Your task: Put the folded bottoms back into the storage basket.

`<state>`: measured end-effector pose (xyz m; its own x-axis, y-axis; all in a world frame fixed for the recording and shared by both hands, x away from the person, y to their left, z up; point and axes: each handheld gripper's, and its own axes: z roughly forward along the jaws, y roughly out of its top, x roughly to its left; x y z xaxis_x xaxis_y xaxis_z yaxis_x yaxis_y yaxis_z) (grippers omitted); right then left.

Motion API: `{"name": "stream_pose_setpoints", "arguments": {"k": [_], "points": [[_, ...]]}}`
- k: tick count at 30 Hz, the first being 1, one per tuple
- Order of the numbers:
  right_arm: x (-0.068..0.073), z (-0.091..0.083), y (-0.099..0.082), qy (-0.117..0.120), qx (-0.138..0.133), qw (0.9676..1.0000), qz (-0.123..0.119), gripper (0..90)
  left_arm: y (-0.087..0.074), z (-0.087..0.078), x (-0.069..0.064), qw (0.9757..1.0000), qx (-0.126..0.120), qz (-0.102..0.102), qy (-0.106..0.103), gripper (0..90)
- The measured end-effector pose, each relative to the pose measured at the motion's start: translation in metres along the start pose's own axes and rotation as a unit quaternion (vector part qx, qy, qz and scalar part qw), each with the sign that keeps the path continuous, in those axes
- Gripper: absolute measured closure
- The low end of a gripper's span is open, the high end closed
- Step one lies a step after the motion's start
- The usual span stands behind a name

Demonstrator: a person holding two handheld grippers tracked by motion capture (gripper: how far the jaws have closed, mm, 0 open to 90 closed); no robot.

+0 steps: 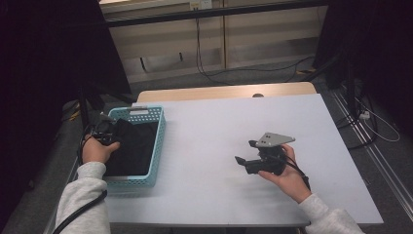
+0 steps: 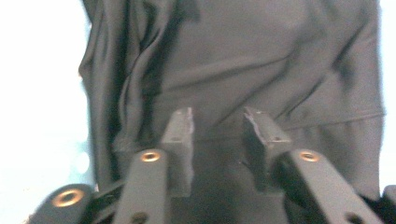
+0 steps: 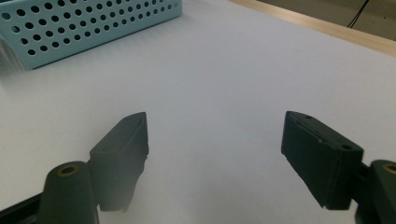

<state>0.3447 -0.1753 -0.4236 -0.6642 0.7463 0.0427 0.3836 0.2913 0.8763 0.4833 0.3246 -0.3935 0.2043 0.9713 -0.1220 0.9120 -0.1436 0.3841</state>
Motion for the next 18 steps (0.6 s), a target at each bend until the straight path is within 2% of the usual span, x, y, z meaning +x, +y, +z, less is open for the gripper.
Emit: {"name": "stream_pose_setpoints", "arguments": {"k": [2, 7, 9, 11, 18], "points": [[-0.003, -0.004, -0.002, -0.004, 0.001, 1.0000, 0.000, 22.6, 0.002, -0.003, -0.006, 0.9999, -0.002, 0.015, 0.001, 53.5], [-0.010, -0.015, -0.009, -0.008, 0.004, 0.9999, 0.008, 22.5, 0.005, -0.008, -0.017, 0.9995, -0.015, 0.025, -0.014, 46.5], [-0.013, -0.019, -0.013, -0.010, 0.005, 0.9999, 0.008, 22.5, 0.006, -0.010, -0.022, 0.9993, -0.018, 0.032, -0.012, 44.9], [-0.017, -0.023, -0.016, -0.011, 0.007, 0.9999, 0.011, 22.6, 0.008, -0.011, -0.026, 0.9989, -0.026, 0.029, -0.025, 42.6], [-0.028, -0.033, -0.026, -0.013, 0.020, 0.9995, 0.019, 22.6, 0.011, -0.014, -0.047, 0.9962, -0.039, 0.061, -0.049, 37.9]]}}
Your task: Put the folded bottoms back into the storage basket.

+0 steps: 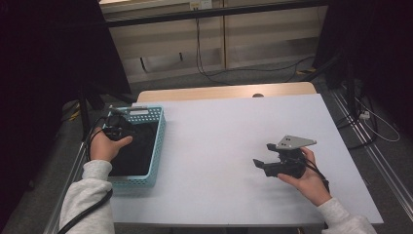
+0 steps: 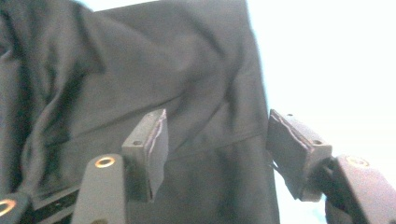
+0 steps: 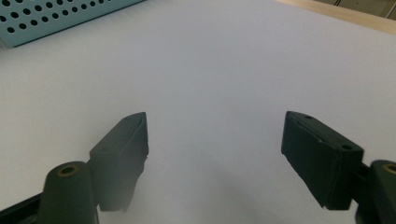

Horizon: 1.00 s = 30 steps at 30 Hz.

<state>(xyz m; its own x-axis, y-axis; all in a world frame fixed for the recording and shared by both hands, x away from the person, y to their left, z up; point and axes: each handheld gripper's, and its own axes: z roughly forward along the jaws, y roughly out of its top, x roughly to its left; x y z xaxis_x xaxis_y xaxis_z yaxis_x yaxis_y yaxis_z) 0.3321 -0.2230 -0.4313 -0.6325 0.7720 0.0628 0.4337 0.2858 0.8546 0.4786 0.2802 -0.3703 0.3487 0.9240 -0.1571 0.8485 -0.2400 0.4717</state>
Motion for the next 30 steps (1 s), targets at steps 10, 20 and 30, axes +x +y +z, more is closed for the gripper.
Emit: {"name": "stream_pose_setpoints", "arguments": {"k": [10, 20, 30], "points": [[-0.010, -0.010, -0.008, -0.005, 0.007, 0.9999, 0.006, 22.4, 0.009, -0.004, -0.029, 0.9991, -0.019, 0.031, -0.022, 34.2], [-0.022, -0.024, -0.015, -0.005, 0.010, 0.9998, 0.017, 22.3, 0.011, -0.001, -0.054, 0.9970, -0.030, 0.051, -0.049, 29.4], [-0.026, -0.034, -0.021, -0.005, 0.012, 0.9997, 0.022, 22.3, 0.007, 0.002, -0.084, 0.9919, -0.041, 0.088, -0.082, 27.6]]}}
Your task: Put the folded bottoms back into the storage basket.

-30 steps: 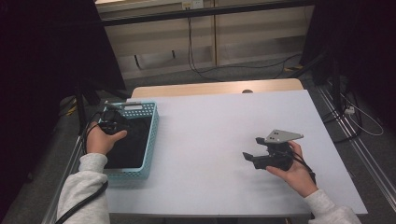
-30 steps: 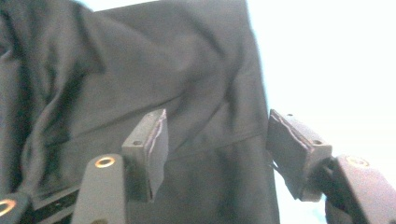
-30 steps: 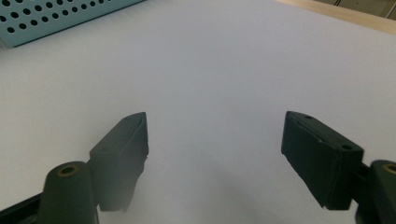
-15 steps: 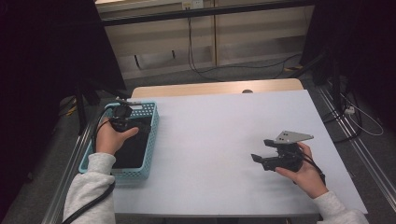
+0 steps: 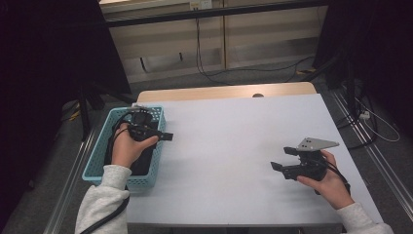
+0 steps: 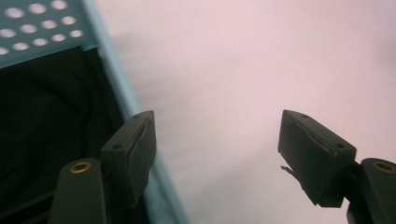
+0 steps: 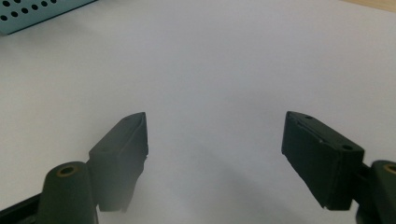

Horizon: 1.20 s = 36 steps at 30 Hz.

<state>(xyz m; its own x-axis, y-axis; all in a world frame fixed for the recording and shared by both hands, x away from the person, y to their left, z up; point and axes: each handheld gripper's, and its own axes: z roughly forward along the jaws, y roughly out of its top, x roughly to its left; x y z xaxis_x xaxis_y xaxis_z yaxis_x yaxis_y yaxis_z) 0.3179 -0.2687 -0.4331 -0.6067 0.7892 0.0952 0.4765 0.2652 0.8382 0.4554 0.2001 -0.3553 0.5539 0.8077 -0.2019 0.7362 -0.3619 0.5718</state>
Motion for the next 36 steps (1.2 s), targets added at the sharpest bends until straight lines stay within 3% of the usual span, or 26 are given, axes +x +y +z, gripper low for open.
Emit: {"name": "stream_pose_setpoints", "arguments": {"k": [7, 9, 19, 36], "points": [[-0.001, -0.003, -0.005, 0.002, 0.007, 1.0000, -0.002, 22.2, -0.003, 0.007, -0.015, 0.9997, -0.004, 0.016, -0.018, 25.1], [0.000, -0.004, -0.005, 0.003, 0.007, 1.0000, -0.002, 22.0, -0.004, 0.009, -0.021, 0.9993, -0.004, 0.019, -0.032, 24.3], [-0.002, -0.010, -0.009, -0.003, 0.011, 0.9999, -0.003, 22.0, -0.013, 0.018, -0.044, 0.9972, -0.015, 0.045, -0.057, 22.3], [0.002, -0.016, -0.015, -0.010, 0.017, 0.9998, -0.008, 22.0, -0.045, 0.033, -0.053, 0.9933, -0.011, 0.057, -0.100, 18.6]]}}
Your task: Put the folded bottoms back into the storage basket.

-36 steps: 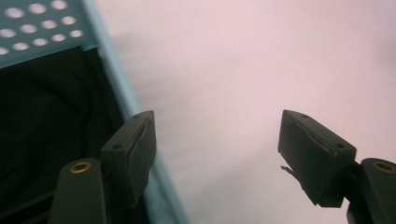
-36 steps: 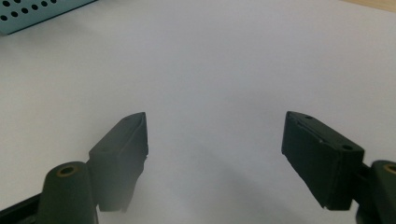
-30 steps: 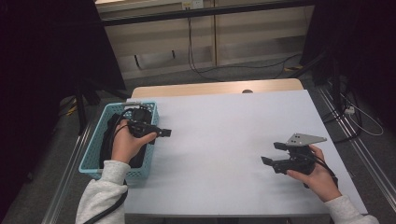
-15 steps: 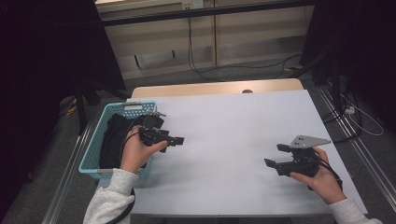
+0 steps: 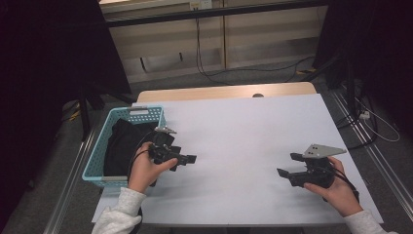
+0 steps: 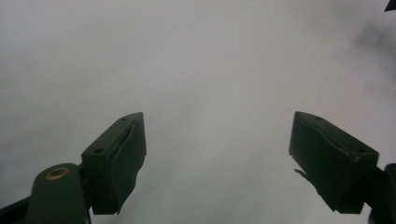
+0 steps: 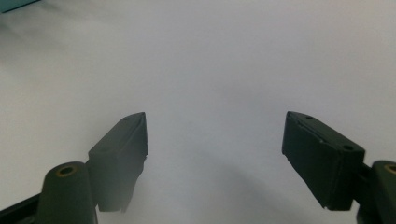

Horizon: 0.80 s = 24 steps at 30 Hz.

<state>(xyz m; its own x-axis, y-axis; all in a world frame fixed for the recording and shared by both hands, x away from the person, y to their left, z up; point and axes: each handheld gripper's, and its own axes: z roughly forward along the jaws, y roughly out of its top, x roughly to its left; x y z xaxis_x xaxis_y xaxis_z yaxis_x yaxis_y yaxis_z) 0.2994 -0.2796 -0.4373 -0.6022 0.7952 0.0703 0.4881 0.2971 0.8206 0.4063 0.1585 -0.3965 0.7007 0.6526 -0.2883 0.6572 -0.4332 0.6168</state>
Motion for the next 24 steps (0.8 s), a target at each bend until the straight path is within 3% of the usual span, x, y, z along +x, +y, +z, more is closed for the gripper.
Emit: {"name": "stream_pose_setpoints", "arguments": {"k": [13, 24], "points": [[0.001, -0.004, -0.007, -0.002, 0.007, 1.0000, 0.000, 22.0, -0.026, 0.013, 0.000, 0.9997, -0.008, -0.004, -0.023, 17.3], [0.001, -0.008, -0.010, -0.005, 0.009, 0.9999, 0.002, 22.0, -0.036, 0.014, -0.005, 0.9993, -0.013, 0.011, -0.032, 16.3]]}}
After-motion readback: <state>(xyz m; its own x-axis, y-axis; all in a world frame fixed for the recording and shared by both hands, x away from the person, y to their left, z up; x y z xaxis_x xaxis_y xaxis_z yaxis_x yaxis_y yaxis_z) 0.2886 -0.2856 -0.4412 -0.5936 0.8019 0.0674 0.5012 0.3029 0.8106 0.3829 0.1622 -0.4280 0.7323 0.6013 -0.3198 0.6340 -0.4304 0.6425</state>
